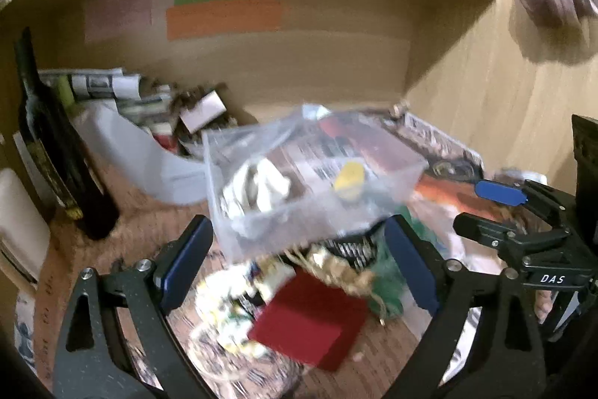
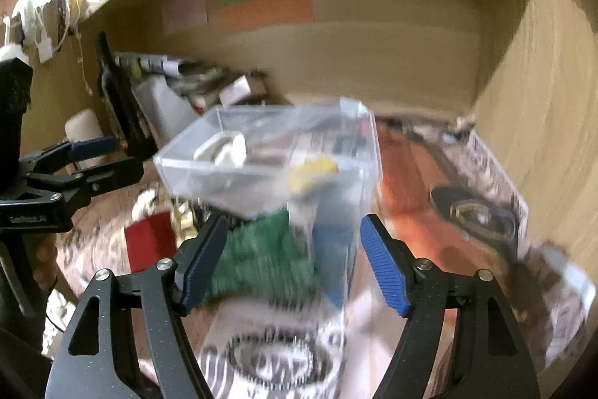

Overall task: Organize soft objects
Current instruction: 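Grasp the braided bracelet with the right gripper while the left gripper grasps the red velvet pouch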

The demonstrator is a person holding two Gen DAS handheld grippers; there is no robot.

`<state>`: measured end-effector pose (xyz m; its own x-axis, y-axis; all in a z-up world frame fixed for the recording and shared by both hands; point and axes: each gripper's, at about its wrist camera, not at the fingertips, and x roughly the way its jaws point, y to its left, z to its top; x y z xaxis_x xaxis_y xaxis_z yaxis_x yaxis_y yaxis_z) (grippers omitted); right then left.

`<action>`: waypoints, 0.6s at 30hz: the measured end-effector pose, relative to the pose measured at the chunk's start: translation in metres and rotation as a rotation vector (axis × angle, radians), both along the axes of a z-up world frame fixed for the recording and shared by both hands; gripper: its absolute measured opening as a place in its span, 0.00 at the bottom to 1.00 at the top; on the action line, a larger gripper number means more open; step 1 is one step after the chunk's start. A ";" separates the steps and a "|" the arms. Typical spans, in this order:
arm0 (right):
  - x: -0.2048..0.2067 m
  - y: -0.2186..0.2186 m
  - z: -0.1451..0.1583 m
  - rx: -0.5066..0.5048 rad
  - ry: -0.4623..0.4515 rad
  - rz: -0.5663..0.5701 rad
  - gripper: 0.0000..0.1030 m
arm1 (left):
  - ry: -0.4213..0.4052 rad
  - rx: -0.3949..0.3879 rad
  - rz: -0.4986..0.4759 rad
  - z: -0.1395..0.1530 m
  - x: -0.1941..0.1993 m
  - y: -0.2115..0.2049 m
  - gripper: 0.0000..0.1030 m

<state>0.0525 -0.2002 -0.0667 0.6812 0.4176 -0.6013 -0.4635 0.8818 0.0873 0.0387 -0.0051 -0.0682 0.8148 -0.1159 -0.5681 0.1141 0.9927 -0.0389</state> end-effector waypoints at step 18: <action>-0.030 0.010 -0.061 -0.177 0.136 0.057 0.69 | 0.164 0.081 -0.016 -0.068 -0.011 -0.020 0.92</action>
